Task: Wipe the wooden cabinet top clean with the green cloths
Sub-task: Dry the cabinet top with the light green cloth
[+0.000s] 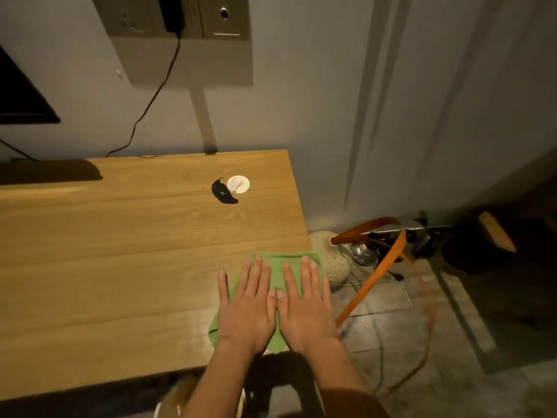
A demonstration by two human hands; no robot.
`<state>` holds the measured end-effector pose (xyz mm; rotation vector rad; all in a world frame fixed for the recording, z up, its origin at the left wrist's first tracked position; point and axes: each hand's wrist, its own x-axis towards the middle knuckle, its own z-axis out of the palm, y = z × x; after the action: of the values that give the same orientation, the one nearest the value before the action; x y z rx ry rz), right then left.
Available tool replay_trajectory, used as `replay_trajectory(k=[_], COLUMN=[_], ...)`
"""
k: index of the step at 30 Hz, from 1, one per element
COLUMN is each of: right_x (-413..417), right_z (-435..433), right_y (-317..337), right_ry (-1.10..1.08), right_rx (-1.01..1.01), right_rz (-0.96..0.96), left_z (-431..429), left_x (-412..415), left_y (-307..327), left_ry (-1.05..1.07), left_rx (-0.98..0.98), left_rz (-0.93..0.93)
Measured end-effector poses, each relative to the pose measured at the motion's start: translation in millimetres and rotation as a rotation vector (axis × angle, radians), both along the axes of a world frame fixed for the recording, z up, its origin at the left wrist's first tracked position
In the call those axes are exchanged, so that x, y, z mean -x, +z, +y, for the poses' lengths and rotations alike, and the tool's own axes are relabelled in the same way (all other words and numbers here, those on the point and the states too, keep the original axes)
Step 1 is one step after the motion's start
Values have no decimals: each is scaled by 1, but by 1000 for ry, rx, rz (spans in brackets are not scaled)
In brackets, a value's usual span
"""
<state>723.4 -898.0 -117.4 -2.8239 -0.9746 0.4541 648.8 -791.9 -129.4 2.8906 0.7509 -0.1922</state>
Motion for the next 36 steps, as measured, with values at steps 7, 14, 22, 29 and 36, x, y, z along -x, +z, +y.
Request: replay_trajectory(k=[7,14,22,29,36], right_x=[42,77,164,262,361], right_z=[-36,-23,64,176,291], right_y=[5,-1,-3,5,26], right_ry=[16,20,126,327,433], right_rx=[39,17,-2,13,-50], right_rz=[22,-1,16,40,45], left_z=[-38,-19,61,168,258], left_x=[45,79,178,293,390], left_y=[11,12,16,12,13], left_ry=[2,4,86,209,308], left_rx=[32,87,78,54,78], left_rz=[56,54,93,116,27])
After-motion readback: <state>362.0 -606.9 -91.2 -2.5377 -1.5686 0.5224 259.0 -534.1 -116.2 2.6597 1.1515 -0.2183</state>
